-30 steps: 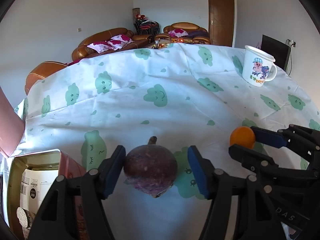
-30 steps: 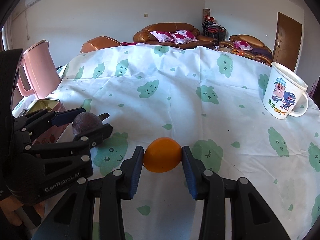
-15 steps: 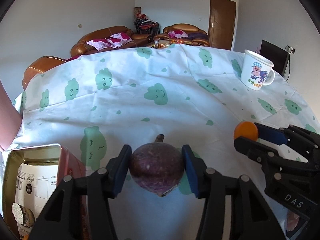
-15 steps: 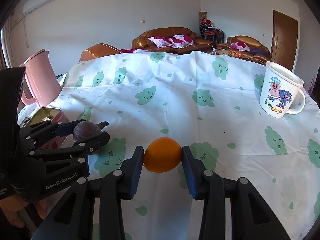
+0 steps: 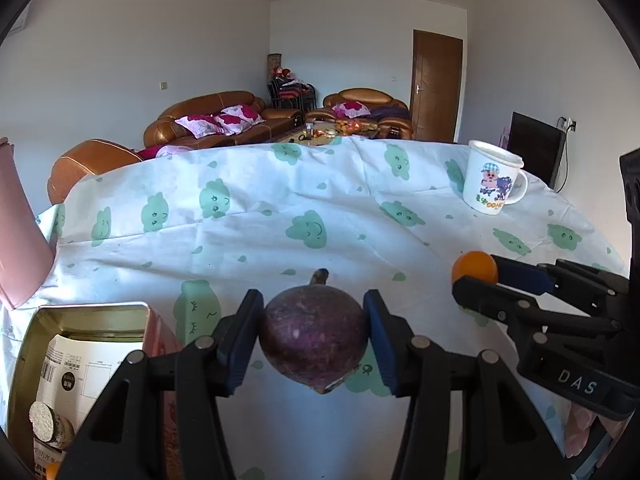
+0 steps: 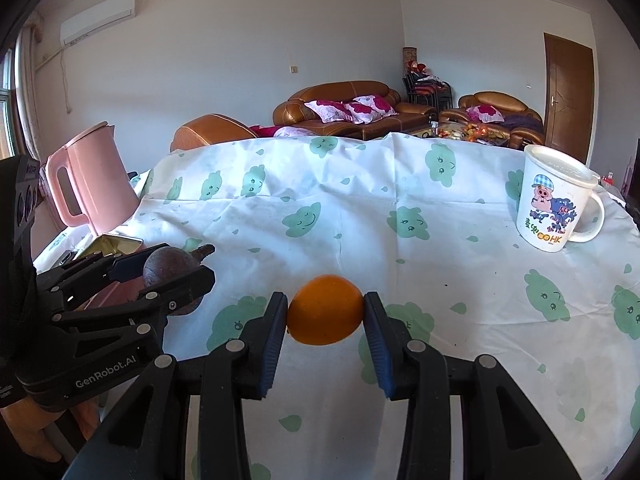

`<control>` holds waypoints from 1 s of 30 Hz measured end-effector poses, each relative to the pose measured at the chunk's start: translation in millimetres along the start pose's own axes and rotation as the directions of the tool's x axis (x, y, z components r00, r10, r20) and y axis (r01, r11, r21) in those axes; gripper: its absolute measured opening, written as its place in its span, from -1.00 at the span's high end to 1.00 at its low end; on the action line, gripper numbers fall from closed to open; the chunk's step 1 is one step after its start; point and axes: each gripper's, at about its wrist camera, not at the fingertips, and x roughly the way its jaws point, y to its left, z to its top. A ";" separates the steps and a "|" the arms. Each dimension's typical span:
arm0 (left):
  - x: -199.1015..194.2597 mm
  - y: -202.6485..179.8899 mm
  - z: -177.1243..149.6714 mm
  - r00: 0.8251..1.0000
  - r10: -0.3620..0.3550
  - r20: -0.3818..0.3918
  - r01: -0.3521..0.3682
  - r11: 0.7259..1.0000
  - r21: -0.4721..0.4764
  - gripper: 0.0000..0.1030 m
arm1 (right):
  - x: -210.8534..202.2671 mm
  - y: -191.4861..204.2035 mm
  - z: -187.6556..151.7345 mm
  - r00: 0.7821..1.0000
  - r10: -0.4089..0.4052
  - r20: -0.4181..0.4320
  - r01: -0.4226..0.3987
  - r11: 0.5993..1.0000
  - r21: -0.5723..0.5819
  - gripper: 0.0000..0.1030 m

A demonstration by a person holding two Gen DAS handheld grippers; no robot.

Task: Organize fruits
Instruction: 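Carry the passion fruit with left gripper while right carries the mandarin over the tin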

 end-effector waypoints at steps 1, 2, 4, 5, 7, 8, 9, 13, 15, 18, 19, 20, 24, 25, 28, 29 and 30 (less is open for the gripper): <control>-1.7 0.3 -0.2 1.000 0.003 0.009 -0.003 1.000 0.000 -0.03 | -1.4 -0.1 -0.2 1.000 0.000 0.008 0.000 1.000 -0.001 0.20; -3.3 0.5 -0.4 1.000 0.005 0.017 -0.005 1.000 -0.001 -0.03 | -2.9 0.2 -0.3 1.000 0.000 0.016 0.000 1.000 -0.002 0.20; -7.3 0.4 -0.9 0.999 0.011 0.035 -0.011 1.000 -0.002 -0.03 | -5.8 0.9 -0.4 0.999 -0.002 0.033 0.002 1.000 -0.008 0.20; -9.3 0.8 -1.4 0.999 0.014 0.044 -0.014 1.000 -0.004 -0.03 | -7.3 1.6 -0.6 0.999 -0.003 0.041 0.003 1.000 -0.012 0.20; -12.6 1.0 -1.8 0.998 0.017 0.061 -0.016 1.000 -0.005 -0.03 | -9.5 3.0 -0.7 0.998 -0.004 0.056 0.005 1.000 -0.021 0.20; -14.2 1.0 -2.1 0.997 0.019 0.068 -0.019 1.000 -0.007 -0.03 | -10.9 3.6 -0.7 0.998 -0.004 0.064 0.006 1.000 -0.025 0.20; -15.5 1.1 -2.1 0.997 0.023 0.076 -0.023 1.000 -0.009 -0.03 | -12.4 4.0 -1.0 0.997 -0.004 0.072 0.006 1.000 -0.027 0.20; -21.5 1.4 -3.2 0.994 0.029 0.105 -0.028 1.000 -0.010 -0.03 | -16.5 4.4 -1.7 0.995 0.001 0.096 0.002 0.999 -0.033 0.20; -23.6 0.6 -3.6 0.993 0.029 0.113 -0.029 1.000 -0.008 -0.03 | -18.2 5.1 -1.8 0.994 0.002 0.107 0.002 0.999 -0.035 0.20; -26.8 -0.6 -4.5 0.991 0.035 0.129 -0.035 0.999 -0.005 -0.03 | -21.6 6.0 -2.1 0.992 0.002 0.126 0.003 0.999 -0.040 0.20; -27.9 -1.0 -5.0 0.990 0.035 0.133 -0.035 0.999 -0.002 -0.03 | -23.1 6.6 -2.4 0.991 0.002 0.134 0.003 0.999 -0.043 0.20; -29.5 -0.8 -5.5 0.990 0.037 0.139 -0.037 0.999 -0.002 -0.03 | -24.6 7.3 -2.8 0.990 0.003 0.141 0.003 0.999 -0.047 0.20; -34.4 -0.2 -6.7 0.986 0.042 0.161 -0.041 0.999 -0.006 -0.03 | -30.7 9.8 -4.6 0.985 0.006 0.172 0.004 0.998 -0.061 0.20; -35.7 -0.1 -7.3 0.985 0.041 0.166 -0.041 0.999 -0.007 -0.03 | -31.5 10.6 -4.8 0.984 0.009 0.177 0.003 0.998 -0.065 0.20; -39.3 -0.2 -8.5 0.982 0.043 0.182 -0.041 0.999 -0.011 -0.03 | -33.5 11.3 -5.1 0.982 0.009 0.188 0.004 0.998 -0.070 0.20; -40.4 -0.2 -9.1 0.982 0.042 0.186 -0.040 0.999 -0.011 -0.03 | -34.0 11.4 -5.1 0.982 0.009 0.190 0.004 0.998 -0.070 0.20; -41.6 -0.1 -9.6 0.981 0.043 0.191 -0.041 0.999 -0.012 -0.03 | -34.9 11.5 -5.3 0.981 0.009 0.194 0.005 0.998 -0.070 0.20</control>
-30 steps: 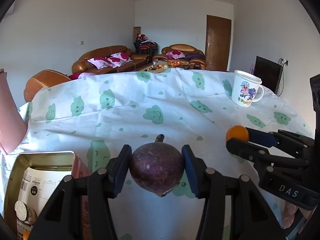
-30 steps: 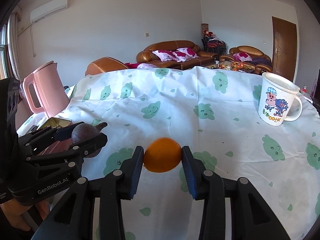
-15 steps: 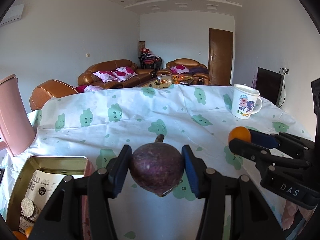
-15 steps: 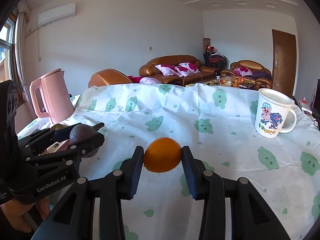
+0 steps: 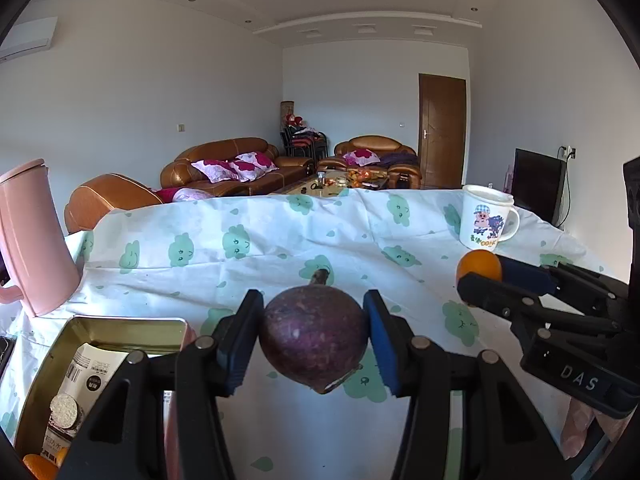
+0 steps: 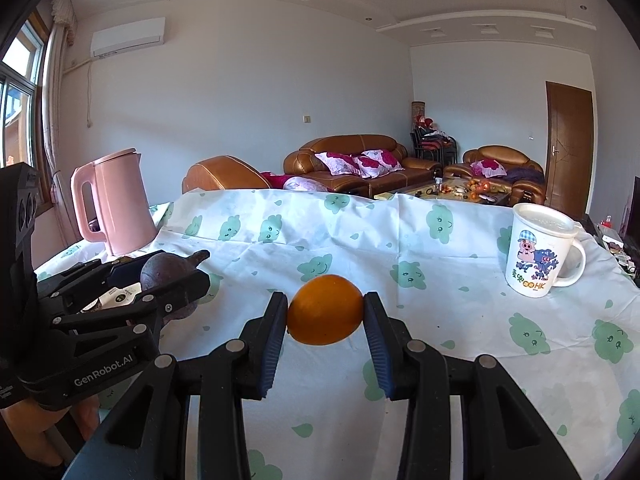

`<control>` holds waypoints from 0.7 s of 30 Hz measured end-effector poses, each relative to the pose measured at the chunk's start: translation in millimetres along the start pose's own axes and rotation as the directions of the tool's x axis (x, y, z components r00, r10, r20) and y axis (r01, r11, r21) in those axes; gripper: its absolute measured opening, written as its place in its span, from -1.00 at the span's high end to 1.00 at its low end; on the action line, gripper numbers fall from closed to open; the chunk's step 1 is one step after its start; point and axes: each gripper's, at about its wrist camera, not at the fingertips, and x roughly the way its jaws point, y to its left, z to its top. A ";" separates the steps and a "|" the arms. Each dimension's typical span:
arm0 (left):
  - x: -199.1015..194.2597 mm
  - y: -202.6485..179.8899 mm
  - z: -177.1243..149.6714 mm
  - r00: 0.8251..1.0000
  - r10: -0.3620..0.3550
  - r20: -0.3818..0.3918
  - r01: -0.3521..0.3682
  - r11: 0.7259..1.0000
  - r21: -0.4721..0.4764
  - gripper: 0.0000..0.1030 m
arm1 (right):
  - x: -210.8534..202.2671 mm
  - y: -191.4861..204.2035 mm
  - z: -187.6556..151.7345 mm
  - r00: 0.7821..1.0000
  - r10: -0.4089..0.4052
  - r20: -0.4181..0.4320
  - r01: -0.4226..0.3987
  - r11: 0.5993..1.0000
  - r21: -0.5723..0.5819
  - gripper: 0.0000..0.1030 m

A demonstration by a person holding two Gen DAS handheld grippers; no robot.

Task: Organize fruits
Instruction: 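Carry the passion fruit with left gripper while right carries the mandarin over the tin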

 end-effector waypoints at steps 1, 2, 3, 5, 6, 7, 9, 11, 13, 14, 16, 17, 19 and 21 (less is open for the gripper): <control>-1.5 0.1 -0.3 1.000 0.001 0.006 -0.001 1.000 -0.002 -0.03 | -1.1 0.2 -0.2 1.000 0.000 0.004 0.000 1.000 0.000 0.20; -3.1 0.1 -0.3 1.000 0.002 0.010 -0.002 1.000 -0.003 -0.03 | -2.3 0.3 -0.3 1.000 0.000 0.010 0.000 1.000 -0.001 0.20; -4.2 0.2 -0.4 1.000 0.001 0.014 -0.001 1.000 -0.005 -0.03 | -3.8 0.4 -0.5 1.000 0.000 0.015 0.000 1.000 -0.002 0.20; -5.5 0.5 -0.7 1.000 0.001 0.020 -0.001 1.000 -0.007 -0.03 | -5.9 1.2 -0.9 1.000 0.000 0.027 0.000 1.000 -0.006 0.20; -6.5 0.7 -0.8 1.000 0.001 0.023 -0.001 1.000 -0.008 -0.03 | -7.1 1.9 -1.3 1.000 0.000 0.031 0.000 1.000 -0.009 0.20; -7.2 0.9 -1.0 1.000 0.001 0.026 -0.001 1.000 -0.009 -0.04 | -8.0 2.4 -1.5 0.999 -0.001 0.035 0.001 1.000 -0.011 0.20; -9.0 0.9 -1.2 0.999 0.003 0.033 -0.003 1.000 -0.010 -0.03 | -9.3 3.3 -1.6 0.999 -0.002 0.042 0.002 1.000 -0.014 0.20; -10.9 1.2 -1.6 0.999 0.004 0.040 -0.004 1.000 -0.012 -0.03 | -10.6 3.1 -1.7 0.999 -0.001 0.050 0.002 1.000 -0.015 0.20; -12.3 1.0 -1.9 0.999 0.005 0.046 -0.005 1.000 -0.012 -0.03 | -12.1 3.4 -1.8 0.998 -0.002 0.058 0.003 1.000 -0.016 0.20; -13.1 1.0 -2.1 0.999 0.006 0.049 -0.005 1.000 -0.012 -0.03 | -12.8 4.0 -1.9 0.998 -0.001 0.061 0.002 1.000 -0.018 0.20; -15.1 1.1 -2.2 0.998 0.010 0.059 -0.009 1.000 -0.012 -0.03 | -14.1 4.6 -2.0 0.998 -0.003 0.068 0.005 1.000 -0.021 0.20; -16.3 0.7 -2.3 0.998 0.013 0.065 -0.012 1.000 -0.011 -0.03 | -15.2 4.9 -2.0 0.997 -0.004 0.074 0.005 1.000 -0.022 0.20; -19.3 0.2 -2.7 0.997 0.019 0.078 -0.018 1.000 -0.010 -0.03 | -18.1 5.4 -2.5 0.996 -0.004 0.089 0.006 1.000 -0.026 0.20; -22.8 -0.2 -3.3 0.995 0.021 0.093 -0.021 1.000 -0.008 -0.03 | -21.4 7.0 -2.8 0.994 -0.003 0.106 0.007 0.999 -0.033 0.20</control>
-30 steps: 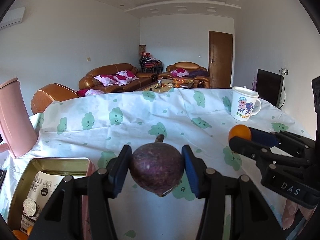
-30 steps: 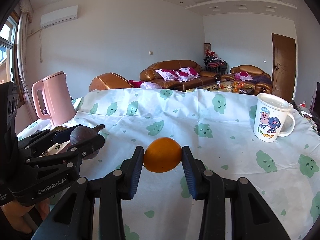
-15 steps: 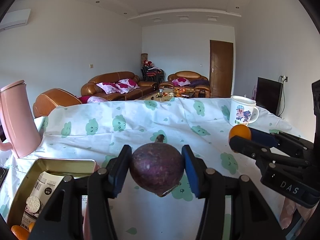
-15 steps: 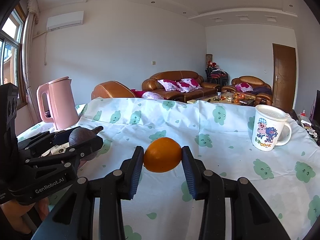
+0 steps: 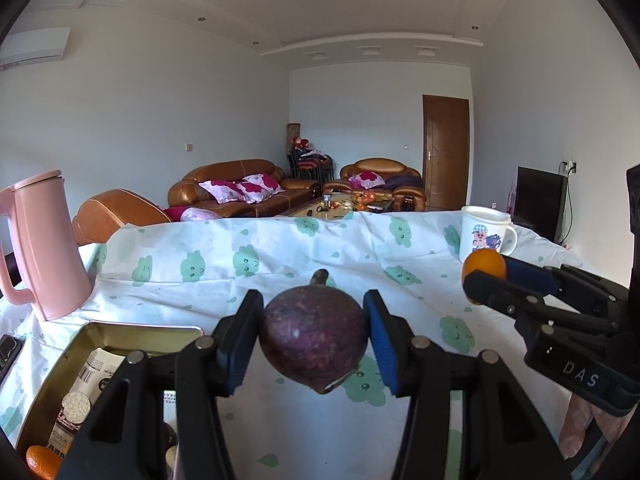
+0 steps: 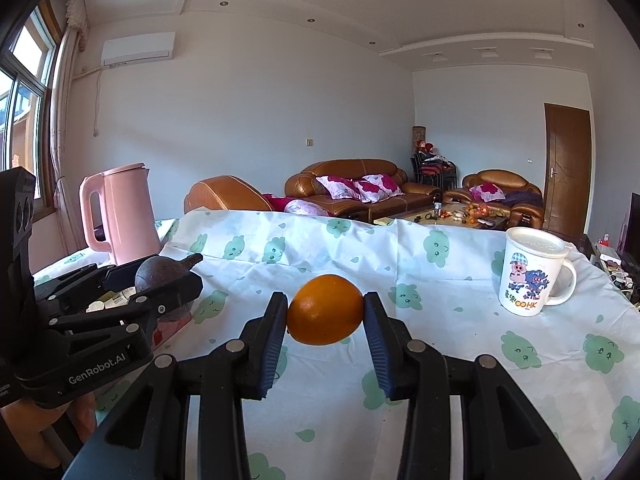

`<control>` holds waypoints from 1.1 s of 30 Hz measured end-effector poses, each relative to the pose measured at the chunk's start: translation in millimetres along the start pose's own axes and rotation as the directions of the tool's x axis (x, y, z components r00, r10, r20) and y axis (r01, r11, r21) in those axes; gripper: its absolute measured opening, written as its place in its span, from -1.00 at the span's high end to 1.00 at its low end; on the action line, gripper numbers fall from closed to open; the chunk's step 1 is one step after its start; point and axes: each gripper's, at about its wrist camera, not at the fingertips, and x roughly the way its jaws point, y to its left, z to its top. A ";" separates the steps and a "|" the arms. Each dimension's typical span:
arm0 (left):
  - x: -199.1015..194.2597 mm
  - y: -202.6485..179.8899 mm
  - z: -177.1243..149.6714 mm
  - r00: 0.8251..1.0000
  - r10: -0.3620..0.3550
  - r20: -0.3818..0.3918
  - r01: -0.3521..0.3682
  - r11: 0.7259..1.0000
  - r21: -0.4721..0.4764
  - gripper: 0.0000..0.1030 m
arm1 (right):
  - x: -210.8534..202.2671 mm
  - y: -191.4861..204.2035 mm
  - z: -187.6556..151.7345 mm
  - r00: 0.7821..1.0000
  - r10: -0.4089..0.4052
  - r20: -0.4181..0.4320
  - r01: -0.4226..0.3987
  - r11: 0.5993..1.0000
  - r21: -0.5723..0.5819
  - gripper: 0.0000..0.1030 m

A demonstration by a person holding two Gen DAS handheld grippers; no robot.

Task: Organize fruits
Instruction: 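Carry the passion fruit with left gripper while right carries the mandarin over the tin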

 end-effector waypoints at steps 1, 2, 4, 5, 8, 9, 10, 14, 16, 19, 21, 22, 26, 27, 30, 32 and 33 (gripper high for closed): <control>-1.0 -0.5 -0.1 1.000 -0.001 0.002 0.001 1.000 0.002 -0.03 | -1.2 1.1 -0.1 1.000 -0.001 0.007 0.001 1.000 -0.005 0.20; -1.9 -0.8 0.0 1.000 0.000 0.005 0.000 1.000 0.003 -0.03 | -1.7 2.1 0.1 1.000 -0.003 0.010 0.003 1.000 -0.011 0.20; -3.8 -0.6 0.3 1.000 0.001 0.012 -0.001 1.000 0.003 -0.03 | -2.7 3.2 0.3 1.000 -0.004 0.015 0.004 1.000 -0.016 0.20; -4.8 -0.7 0.2 1.000 0.001 0.014 -0.001 1.000 0.001 -0.03 | -3.2 2.9 0.3 1.000 -0.002 0.017 0.002 1.000 -0.015 0.20; -7.1 0.3 0.0 1.000 0.003 0.023 -0.003 1.000 -0.003 -0.03 | -4.7 2.2 0.4 1.000 0.000 0.022 0.000 1.000 -0.010 0.20; -8.1 0.6 -0.1 1.000 0.003 0.026 -0.003 1.000 -0.005 -0.03 | -4.9 2.2 0.3 1.000 0.002 0.022 -0.002 1.000 -0.010 0.20; -8.8 0.9 -0.3 1.000 0.003 0.030 -0.003 1.000 -0.007 -0.03 | -5.1 2.4 0.3 1.000 0.003 0.023 -0.003 1.000 -0.011 0.20; -10.7 3.1 -1.1 1.000 -0.004 0.026 0.004 1.000 -0.012 -0.03 | -4.5 4.9 0.1 1.000 0.000 0.015 0.000 1.000 -0.021 0.20; -11.6 5.1 -1.3 1.000 -0.012 0.021 0.012 1.000 -0.015 -0.03 | -4.3 6.5 -0.3 1.000 0.001 0.006 -0.001 1.000 -0.021 0.20; -15.0 9.6 -2.1 1.000 -0.020 0.019 0.020 1.000 -0.022 -0.03 | -5.0 11.8 -0.9 1.000 0.017 -0.005 -0.017 1.000 -0.014 0.20; -17.0 14.6 -2.8 1.000 -0.023 0.014 0.024 0.999 -0.030 -0.03 | -5.3 18.3 -0.5 0.999 0.035 -0.009 -0.035 0.999 -0.016 0.20; -18.3 17.5 -2.9 1.000 -0.026 0.011 0.026 0.999 -0.037 -0.03 | -4.9 22.7 0.3 0.999 0.044 -0.012 -0.044 0.999 -0.018 0.20; -25.8 32.0 -2.0 1.000 -0.025 0.005 0.025 0.998 -0.061 -0.03 | -1.8 43.4 6.6 0.996 0.092 -0.019 -0.092 0.995 -0.029 0.20; -27.9 35.7 -1.8 1.000 -0.022 0.004 0.022 0.998 -0.067 -0.03 | -1.7 49.5 8.2 0.995 0.101 -0.018 -0.101 0.994 -0.036 0.20; -34.1 47.8 -1.3 1.000 -0.011 -0.007 0.010 0.997 -0.075 -0.03 | 0.2 66.0 13.3 0.990 0.136 -0.025 -0.137 0.989 -0.049 0.20; -38.5 57.2 -1.8 1.000 -0.004 -0.018 0.003 0.996 -0.084 -0.03 | 1.8 76.1 15.5 0.986 0.163 -0.032 -0.164 0.985 -0.046 0.20; -40.8 62.2 -2.3 1.000 0.000 -0.023 -0.002 0.996 -0.086 -0.03 | 2.6 81.1 15.9 0.984 0.177 -0.036 -0.178 0.983 -0.043 0.20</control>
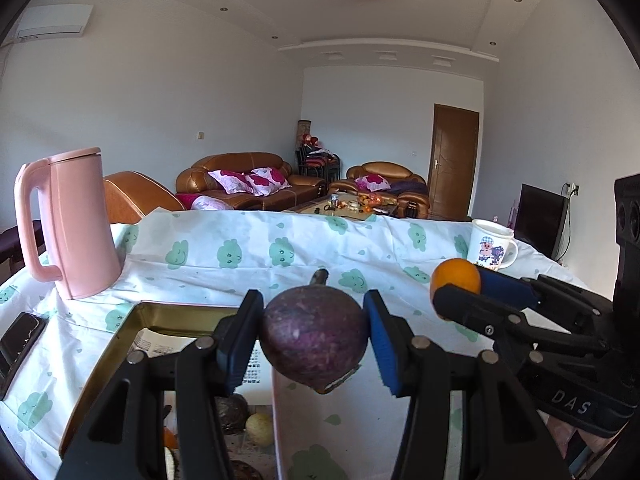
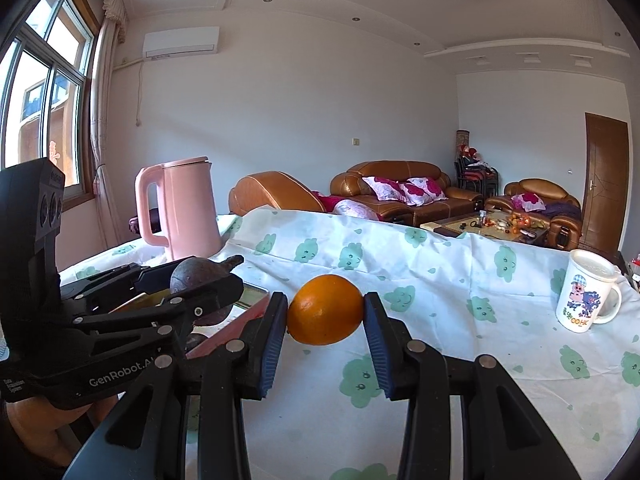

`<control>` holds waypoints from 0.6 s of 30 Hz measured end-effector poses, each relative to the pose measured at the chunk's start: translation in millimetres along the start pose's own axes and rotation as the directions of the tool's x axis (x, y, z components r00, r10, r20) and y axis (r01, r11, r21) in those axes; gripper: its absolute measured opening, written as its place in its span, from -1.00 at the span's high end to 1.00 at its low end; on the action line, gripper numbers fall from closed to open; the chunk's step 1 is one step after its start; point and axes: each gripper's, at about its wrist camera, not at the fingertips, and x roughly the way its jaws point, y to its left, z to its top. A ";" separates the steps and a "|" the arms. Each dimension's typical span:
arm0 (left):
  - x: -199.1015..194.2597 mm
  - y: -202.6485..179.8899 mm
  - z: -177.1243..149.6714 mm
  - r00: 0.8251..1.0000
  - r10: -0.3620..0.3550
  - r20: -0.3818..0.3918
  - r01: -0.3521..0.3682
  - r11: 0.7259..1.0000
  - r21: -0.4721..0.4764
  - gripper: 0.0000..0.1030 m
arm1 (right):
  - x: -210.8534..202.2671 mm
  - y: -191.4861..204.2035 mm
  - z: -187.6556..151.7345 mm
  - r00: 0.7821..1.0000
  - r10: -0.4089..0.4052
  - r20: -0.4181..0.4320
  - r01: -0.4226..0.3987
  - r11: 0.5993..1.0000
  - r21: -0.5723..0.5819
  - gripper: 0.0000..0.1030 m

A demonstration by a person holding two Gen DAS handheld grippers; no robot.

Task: Organize fruits
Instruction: 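Carry the passion fruit with left gripper while right carries the mandarin over the tin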

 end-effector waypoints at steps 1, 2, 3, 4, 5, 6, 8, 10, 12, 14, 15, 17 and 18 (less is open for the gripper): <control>-2.2 5.3 -0.1 1.000 0.010 -0.005 -0.010 1.000 -0.005 -0.03 | 2.3 4.9 0.9 1.000 0.015 -0.005 -0.015 1.000 0.003 0.20; -4.2 11.1 -0.5 1.000 0.016 -0.012 -0.016 1.000 -0.011 -0.03 | 4.9 10.1 1.6 1.000 0.029 -0.009 -0.029 1.000 0.003 0.20; -5.9 16.5 -0.5 1.000 0.019 -0.020 -0.020 1.000 -0.015 -0.03 | 7.4 15.7 2.1 0.999 0.040 -0.014 -0.040 0.999 0.002 0.20; -7.6 21.7 -0.6 0.999 0.025 -0.027 -0.025 1.000 -0.017 -0.03 | 10.2 21.2 2.3 0.999 0.051 -0.019 -0.051 0.999 -0.001 0.20; -9.9 27.2 -0.8 0.999 0.034 -0.032 -0.034 0.999 -0.019 -0.03 | 12.9 26.6 2.5 0.998 0.063 -0.025 -0.063 0.998 -0.005 0.20; -11.5 32.0 -1.1 0.998 0.042 -0.039 -0.043 0.999 -0.020 -0.03 | 15.7 32.2 2.5 0.997 0.074 -0.031 -0.074 0.997 -0.010 0.20; -15.1 42.7 -2.3 0.998 0.047 -0.052 -0.049 0.998 -0.031 -0.03 | 21.4 42.5 2.0 0.994 0.095 -0.046 -0.096 0.995 -0.017 0.20; -17.5 53.1 -3.8 0.996 0.057 -0.065 -0.060 0.997 -0.044 -0.03 | 28.1 52.3 1.4 0.991 0.118 -0.068 -0.119 0.993 -0.017 0.20; -19.0 63.4 -5.0 0.994 0.070 -0.080 -0.075 0.995 -0.058 -0.03 | 33.5 60.4 0.7 0.986 0.140 -0.088 -0.142 0.990 -0.014 0.20; -20.9 73.0 -6.6 0.993 0.081 -0.091 -0.088 0.994 -0.071 -0.03 | 38.4 70.1 0.2 0.982 0.156 -0.105 -0.159 0.987 -0.024 0.20; -21.4 77.4 -7.6 0.992 0.085 -0.098 -0.093 0.993 -0.075 -0.03 | 40.7 74.6 -0.3 0.980 0.162 -0.112 -0.166 0.985 -0.034 0.20; -21.9 85.5 -9.8 0.990 0.089 -0.110 -0.098 0.991 -0.086 -0.03 | 44.6 83.3 -1.7 0.977 0.174 -0.124 -0.181 0.982 -0.049 0.20; -21.6 89.0 -11.0 0.989 0.090 -0.117 -0.101 0.991 -0.090 -0.03 | 46.7 87.6 -2.6 0.975 0.178 -0.132 -0.187 0.981 -0.056 0.20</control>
